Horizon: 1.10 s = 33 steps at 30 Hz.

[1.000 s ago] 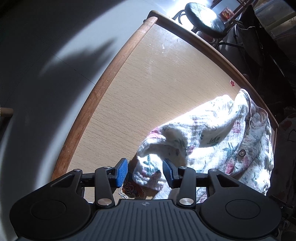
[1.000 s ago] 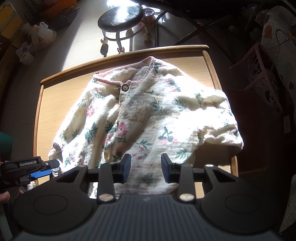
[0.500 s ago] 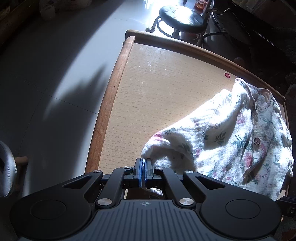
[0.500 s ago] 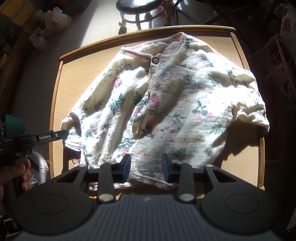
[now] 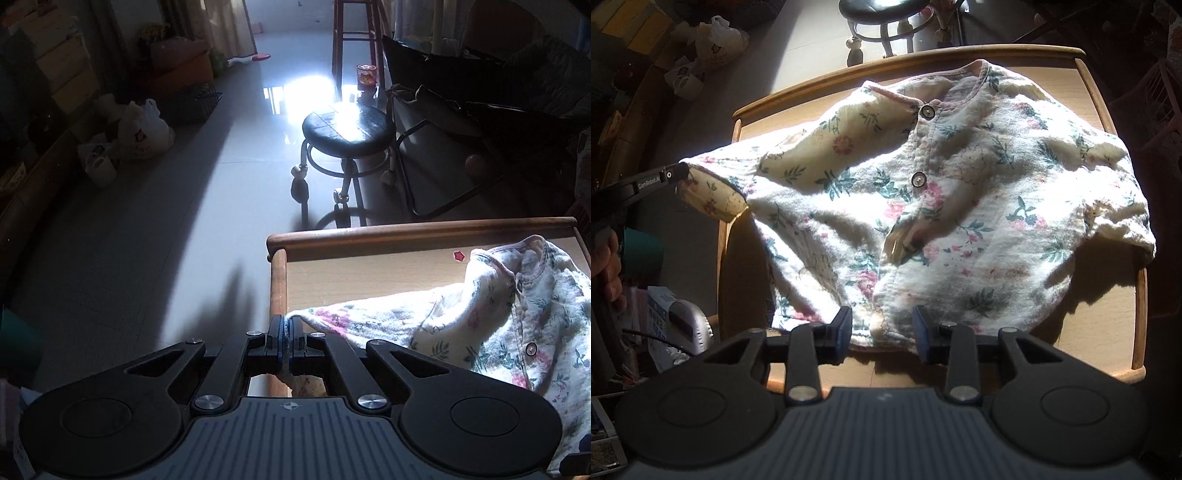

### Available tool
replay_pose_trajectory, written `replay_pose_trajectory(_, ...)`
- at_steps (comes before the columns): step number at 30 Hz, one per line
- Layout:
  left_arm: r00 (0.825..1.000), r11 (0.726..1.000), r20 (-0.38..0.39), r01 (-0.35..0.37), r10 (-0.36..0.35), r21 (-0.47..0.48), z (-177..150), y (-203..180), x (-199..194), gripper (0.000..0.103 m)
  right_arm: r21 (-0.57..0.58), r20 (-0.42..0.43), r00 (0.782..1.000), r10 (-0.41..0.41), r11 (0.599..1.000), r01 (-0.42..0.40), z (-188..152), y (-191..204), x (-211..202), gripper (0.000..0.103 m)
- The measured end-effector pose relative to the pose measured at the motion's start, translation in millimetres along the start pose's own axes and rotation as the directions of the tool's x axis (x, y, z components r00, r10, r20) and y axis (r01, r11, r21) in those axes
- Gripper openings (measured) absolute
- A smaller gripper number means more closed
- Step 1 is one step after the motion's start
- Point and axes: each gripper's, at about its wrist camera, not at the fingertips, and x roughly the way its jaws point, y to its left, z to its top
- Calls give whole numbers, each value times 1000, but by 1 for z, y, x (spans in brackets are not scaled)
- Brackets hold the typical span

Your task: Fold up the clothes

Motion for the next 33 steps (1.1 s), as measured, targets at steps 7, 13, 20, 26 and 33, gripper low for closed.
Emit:
replay_pose_trajectory(7,994,986,107,-8,-10,167,16,-23,-16,2,-41,-30,999,14,999,-15,0,12,15,35)
replay_pose_trajectory(13,992,994,-130,4,10,109,-29,-9,9,2,-51,-50,999,-13,999,10,0,9,24,35)
replay_pose_trajectory(20,974,992,-227,-20,-9,-123,-62,21,-1,14,-19,-21,998,-63,998,62,-26,-33,7,35)
replay_pose_trajectory(26,955,956,-294,-111,27,-272,-85,42,-9,15,42,-18,993,-113,993,113,-50,-71,-3,35)
replay_pose_trajectory(33,949,953,-282,52,-140,-300,-94,20,-24,15,88,35,997,-65,994,62,-60,-85,2,35)
